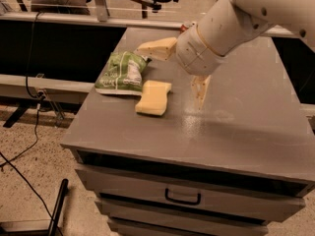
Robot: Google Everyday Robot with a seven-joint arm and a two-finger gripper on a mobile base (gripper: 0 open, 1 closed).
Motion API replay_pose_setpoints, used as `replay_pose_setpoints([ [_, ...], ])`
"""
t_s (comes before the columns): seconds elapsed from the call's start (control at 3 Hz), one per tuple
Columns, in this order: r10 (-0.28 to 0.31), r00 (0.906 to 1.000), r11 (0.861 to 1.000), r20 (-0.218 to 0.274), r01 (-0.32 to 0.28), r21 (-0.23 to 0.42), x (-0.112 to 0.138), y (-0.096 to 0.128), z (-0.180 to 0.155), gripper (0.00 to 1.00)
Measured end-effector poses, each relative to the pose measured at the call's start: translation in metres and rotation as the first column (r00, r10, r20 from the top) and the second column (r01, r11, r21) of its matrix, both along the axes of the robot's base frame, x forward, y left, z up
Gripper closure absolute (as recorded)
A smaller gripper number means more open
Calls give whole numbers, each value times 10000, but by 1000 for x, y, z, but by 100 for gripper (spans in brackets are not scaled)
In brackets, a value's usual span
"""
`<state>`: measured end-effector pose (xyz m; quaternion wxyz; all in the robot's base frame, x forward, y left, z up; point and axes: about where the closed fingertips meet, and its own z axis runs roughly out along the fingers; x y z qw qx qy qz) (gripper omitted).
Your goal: Move sponge near green jalapeno chip bag
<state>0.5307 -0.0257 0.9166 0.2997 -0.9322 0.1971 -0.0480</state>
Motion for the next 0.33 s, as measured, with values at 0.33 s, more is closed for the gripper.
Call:
replay_pose_setpoints([
  [0.33,-49,10000,10000,5,49,-51,1,-1,0,0],
])
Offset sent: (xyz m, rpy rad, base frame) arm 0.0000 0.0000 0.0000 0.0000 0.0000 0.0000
